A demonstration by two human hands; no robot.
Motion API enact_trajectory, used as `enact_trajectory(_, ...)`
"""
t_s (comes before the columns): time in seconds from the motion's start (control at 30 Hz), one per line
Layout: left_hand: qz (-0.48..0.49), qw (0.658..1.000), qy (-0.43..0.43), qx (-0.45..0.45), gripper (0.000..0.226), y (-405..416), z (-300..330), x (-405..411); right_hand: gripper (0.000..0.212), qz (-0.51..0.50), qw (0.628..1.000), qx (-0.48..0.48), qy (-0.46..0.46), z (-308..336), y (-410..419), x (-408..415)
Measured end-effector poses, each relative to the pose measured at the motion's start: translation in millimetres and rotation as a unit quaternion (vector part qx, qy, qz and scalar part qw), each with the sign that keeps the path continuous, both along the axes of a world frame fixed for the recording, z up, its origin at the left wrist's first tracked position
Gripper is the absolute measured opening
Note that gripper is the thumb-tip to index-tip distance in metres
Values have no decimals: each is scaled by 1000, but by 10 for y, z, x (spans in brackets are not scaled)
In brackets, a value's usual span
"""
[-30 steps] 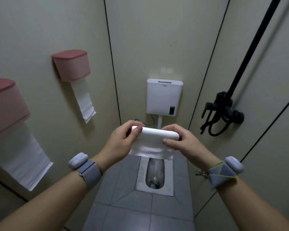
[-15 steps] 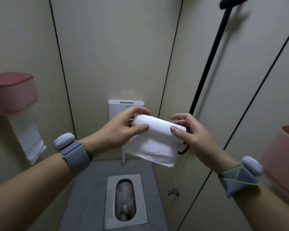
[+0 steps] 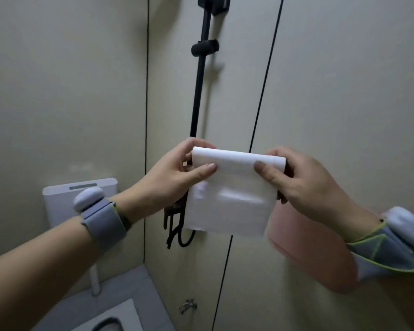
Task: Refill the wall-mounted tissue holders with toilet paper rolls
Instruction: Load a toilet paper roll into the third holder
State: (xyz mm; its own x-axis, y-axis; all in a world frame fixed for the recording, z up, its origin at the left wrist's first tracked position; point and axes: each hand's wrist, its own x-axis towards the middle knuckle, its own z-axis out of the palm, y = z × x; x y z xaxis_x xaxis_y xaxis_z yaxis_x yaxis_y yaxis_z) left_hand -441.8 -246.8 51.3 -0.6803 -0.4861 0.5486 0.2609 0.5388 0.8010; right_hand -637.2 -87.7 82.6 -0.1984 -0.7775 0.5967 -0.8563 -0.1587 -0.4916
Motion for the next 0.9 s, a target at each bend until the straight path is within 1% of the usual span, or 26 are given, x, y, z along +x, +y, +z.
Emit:
enact_trajectory(0.07,12,1000,11,-10,27,0,102,-102,37,0,999,43,-31,124,38,-85)
enact_trajectory(0.1,19,1000,15,-7,28,0,134,-143,33,4,997,54,-49,161,41,-119)
enact_trajectory(0.17,43,999,11,6,25,4,187,-208,24,12,997,40,-59,194,39,-186)
enact_trajectory(0.23,45,998,-3,41,22,-10,186,-240,39,23,999,27,-1,182,33,-216)
enact_trajectory(0.27,36,997,-14,65,27,-10,179,-242,45,30,998,18,48,170,24,-216)
enact_trajectory(0.33,11,994,-30,108,34,1,169,-229,45,27,991,-17,128,142,-9,-193)
enact_trajectory(0.37,2,992,-29,120,32,7,170,-215,41,24,991,-31,129,128,-31,-198)
enact_trajectory(0.43,3,992,-20,124,28,23,189,-182,30,31,996,-30,75,126,-77,-211)
enact_trajectory(0.5,10,996,-20,82,34,46,225,-142,18,60,998,-7,-8,139,-102,-224)
enact_trajectory(0.53,13,998,-23,48,37,58,244,-125,25,82,995,5,-54,149,-107,-228)
enact_trajectory(0.6,30,999,-19,-12,33,84,264,-98,43,113,982,25,-146,157,-111,-235)
enact_trajectory(0.63,42,999,-16,-29,29,90,266,-92,43,120,978,30,-168,163,-112,-239)
enact_trajectory(0.67,55,998,-13,-36,25,88,267,-97,39,125,977,34,-172,170,-115,-240)
enact_trajectory(0.73,75,997,-11,-24,21,57,264,-104,15,126,983,20,-132,178,-124,-236)
enact_trajectory(0.77,79,997,-15,0,19,35,262,-104,17,122,988,19,-89,183,-115,-236)
enact_trajectory(0.8,73,997,-21,33,18,17,255,-104,32,116,993,20,-27,181,-107,-245)
enact_trajectory(0.83,60,995,-28,68,20,12,251,-105,43,111,993,14,44,180,-103,-253)
enact_trajectory(0.87,45,994,-32,94,25,13,249,-105,47,103,990,2,100,179,-101,-249)
enact_trajectory(0.9,33,993,-31,110,30,20,246,-103,46,99,987,-9,123,176,-101,-229)
